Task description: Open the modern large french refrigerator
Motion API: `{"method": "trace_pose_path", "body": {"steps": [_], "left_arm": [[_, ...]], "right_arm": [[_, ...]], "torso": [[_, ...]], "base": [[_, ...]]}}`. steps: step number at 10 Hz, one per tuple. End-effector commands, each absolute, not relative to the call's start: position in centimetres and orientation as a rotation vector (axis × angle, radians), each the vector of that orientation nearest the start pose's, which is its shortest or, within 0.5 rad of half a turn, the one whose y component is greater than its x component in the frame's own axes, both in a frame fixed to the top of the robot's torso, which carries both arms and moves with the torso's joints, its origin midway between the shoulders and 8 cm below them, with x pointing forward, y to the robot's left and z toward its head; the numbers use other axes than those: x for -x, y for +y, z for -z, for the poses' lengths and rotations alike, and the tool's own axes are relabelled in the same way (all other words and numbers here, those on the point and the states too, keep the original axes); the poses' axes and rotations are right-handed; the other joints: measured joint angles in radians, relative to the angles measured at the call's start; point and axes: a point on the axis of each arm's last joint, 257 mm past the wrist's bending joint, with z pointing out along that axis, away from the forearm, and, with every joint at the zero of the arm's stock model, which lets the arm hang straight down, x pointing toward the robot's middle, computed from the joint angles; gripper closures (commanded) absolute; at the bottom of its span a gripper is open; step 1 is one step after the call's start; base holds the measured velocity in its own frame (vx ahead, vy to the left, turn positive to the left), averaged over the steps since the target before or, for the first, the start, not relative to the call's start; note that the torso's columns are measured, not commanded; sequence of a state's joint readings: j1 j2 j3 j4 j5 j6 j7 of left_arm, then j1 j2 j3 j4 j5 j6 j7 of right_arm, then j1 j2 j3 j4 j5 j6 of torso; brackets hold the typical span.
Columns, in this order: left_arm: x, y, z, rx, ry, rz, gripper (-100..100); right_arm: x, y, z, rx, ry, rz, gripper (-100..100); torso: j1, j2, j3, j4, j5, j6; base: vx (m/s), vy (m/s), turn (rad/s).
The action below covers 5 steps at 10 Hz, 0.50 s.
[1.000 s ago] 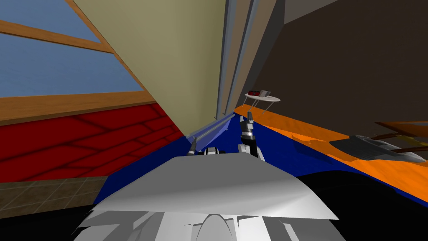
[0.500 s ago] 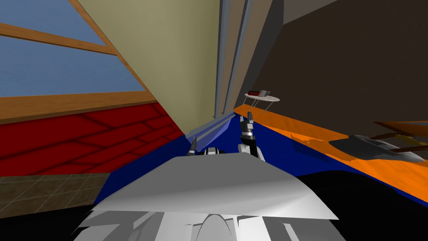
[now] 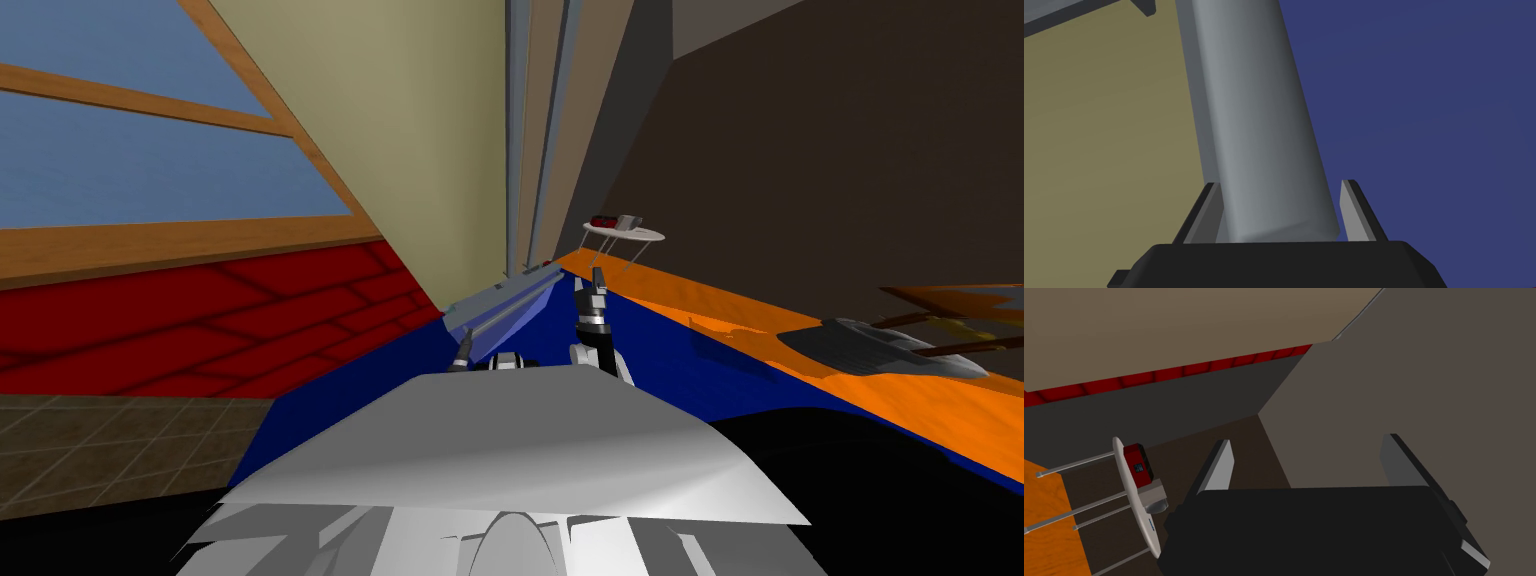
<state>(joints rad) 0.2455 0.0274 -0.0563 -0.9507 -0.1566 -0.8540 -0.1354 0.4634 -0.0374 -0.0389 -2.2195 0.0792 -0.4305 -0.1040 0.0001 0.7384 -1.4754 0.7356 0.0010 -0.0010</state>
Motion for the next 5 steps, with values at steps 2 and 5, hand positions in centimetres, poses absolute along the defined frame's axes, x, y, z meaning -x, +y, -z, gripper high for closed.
{"method": "trace_pose_path", "body": {"steps": [2, 5], "left_arm": [[-36.1, 20.42, 41.57, 0.971, 1.406, 1.076, 100], [-35.73, 19.82, 41.41, 0.967, 1.404, 1.083, 100]], "right_arm": [[-36.92, -28.32, 0.44, -0.702, 0.722, -1.294, 0], [-36.92, -28.32, 0.44, -0.702, 0.722, -1.294, 0]], "torso": [[-0.001, -0.003, -0.002, 0.0, 0.0, 0.001], [0.001, -0.002, -0.001, 0.0, 0.0, 0.0]], "base": [[-0.143, -0.103, 0.016], [-0.119, -0.081, 0.013]]}}
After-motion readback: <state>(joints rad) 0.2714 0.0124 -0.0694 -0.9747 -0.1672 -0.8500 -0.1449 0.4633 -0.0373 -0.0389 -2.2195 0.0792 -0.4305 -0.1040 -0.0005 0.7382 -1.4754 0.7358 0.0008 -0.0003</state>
